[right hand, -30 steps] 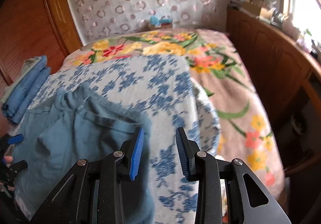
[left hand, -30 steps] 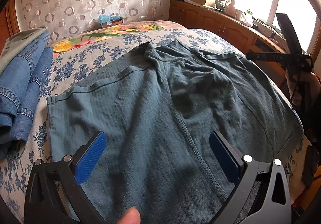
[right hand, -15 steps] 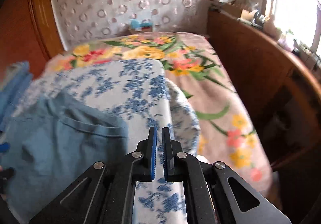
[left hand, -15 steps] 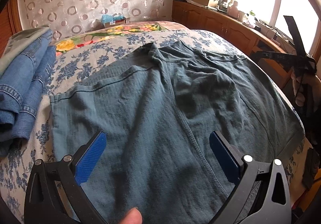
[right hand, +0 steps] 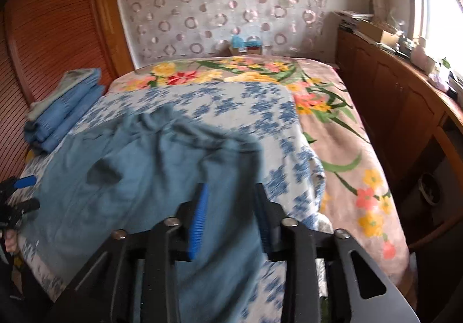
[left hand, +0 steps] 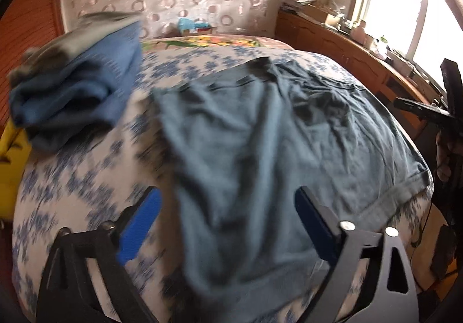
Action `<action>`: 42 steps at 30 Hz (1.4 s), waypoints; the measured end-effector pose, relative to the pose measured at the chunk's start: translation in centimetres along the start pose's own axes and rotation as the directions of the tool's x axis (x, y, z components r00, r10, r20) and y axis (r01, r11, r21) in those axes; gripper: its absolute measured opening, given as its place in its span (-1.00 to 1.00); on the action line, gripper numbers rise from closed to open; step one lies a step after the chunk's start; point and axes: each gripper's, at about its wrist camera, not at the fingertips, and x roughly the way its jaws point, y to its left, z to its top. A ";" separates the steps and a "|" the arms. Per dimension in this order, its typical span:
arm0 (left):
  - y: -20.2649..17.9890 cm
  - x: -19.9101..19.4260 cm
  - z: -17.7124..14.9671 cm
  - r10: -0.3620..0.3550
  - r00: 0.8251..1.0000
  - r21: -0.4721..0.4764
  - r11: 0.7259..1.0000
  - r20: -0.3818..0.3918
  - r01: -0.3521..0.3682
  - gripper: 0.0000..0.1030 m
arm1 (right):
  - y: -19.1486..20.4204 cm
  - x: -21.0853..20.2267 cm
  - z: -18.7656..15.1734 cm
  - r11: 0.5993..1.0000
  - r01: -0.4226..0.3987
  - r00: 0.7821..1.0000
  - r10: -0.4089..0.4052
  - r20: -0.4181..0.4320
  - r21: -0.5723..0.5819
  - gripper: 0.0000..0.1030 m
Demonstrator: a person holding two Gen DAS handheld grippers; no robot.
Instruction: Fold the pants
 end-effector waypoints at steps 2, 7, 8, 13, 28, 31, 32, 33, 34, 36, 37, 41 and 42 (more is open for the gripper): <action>0.7 -0.5 -0.9 -0.001 1.000 -0.018 1.000 -0.006 0.001 0.55 | 0.2 -0.7 -0.9 1.000 -0.020 1.000 0.020 0.004 -0.008 -0.17; 0.8 -1.7 -2.8 0.009 1.000 -0.026 1.000 -0.009 -0.009 0.20 | 0.6 -1.1 -2.5 0.998 -0.048 0.999 0.048 -0.005 -0.031 -0.08; 0.7 -1.9 -3.2 0.006 1.000 -0.025 1.000 -0.010 -0.006 0.09 | 0.6 -1.2 -2.8 0.998 -0.055 0.998 0.055 -0.008 -0.031 -0.06; 0.4 -2.4 -4.7 0.012 1.000 -0.022 1.000 -0.014 -0.013 -0.07 | 0.6 -2.0 -4.6 0.998 -0.060 0.998 0.060 -0.005 -0.033 0.02; -0.9 -3.8 -6.2 0.044 0.999 -0.009 0.999 -0.011 -0.045 -0.38 | 2.3 -3.5 -8.6 0.997 -0.064 0.998 0.064 0.010 -0.041 0.12; -1.5 -4.0 -5.7 0.074 0.997 0.025 0.997 0.006 -0.074 -0.72 | 2.7 -3.6 -9.1 0.998 -0.060 0.998 0.061 0.010 -0.036 0.13; -1.7 -4.0 -5.5 0.072 0.997 0.035 0.997 0.007 -0.073 -0.79 | 2.7 -3.7 -9.4 0.998 -0.063 0.998 0.063 0.011 -0.031 0.13; -2.1 -4.2 -5.2 0.070 0.997 0.046 0.996 0.014 -0.070 -0.82 | 2.9 -4.0 -9.5 0.998 -0.064 0.998 0.064 0.012 -0.026 0.13; -2.4 -4.4 -4.8 0.064 0.998 0.055 0.996 0.023 -0.066 -0.83 | 2.8 -4.0 -9.6 0.998 -0.066 0.998 0.067 0.013 -0.020 0.13; -3.1 -4.7 -4.1 0.047 0.998 0.067 0.996 0.040 -0.050 -0.84 | 2.8 -4.1 -9.8 0.997 -0.071 0.997 0.071 0.016 -0.012 0.13; -3.5 -4.9 -3.7 0.040 0.998 0.076 0.996 0.050 -0.044 -0.84 | 2.9 -4.4 -10.2 0.997 -0.074 0.997 0.074 0.019 -0.009 0.13; -5.4 -5.1 -1.8 -0.008 0.997 0.109 0.994 0.071 0.000 -0.85 | 3.0 -4.5 -10.6 0.997 -0.075 0.997 0.075 0.027 0.005 0.13; -6.0 -5.1 -1.3 -0.016 0.997 0.119 0.993 0.077 0.006 -0.85 | 3.0 -4.5 -10.7 0.997 -0.077 0.997 0.076 0.028 0.009 0.13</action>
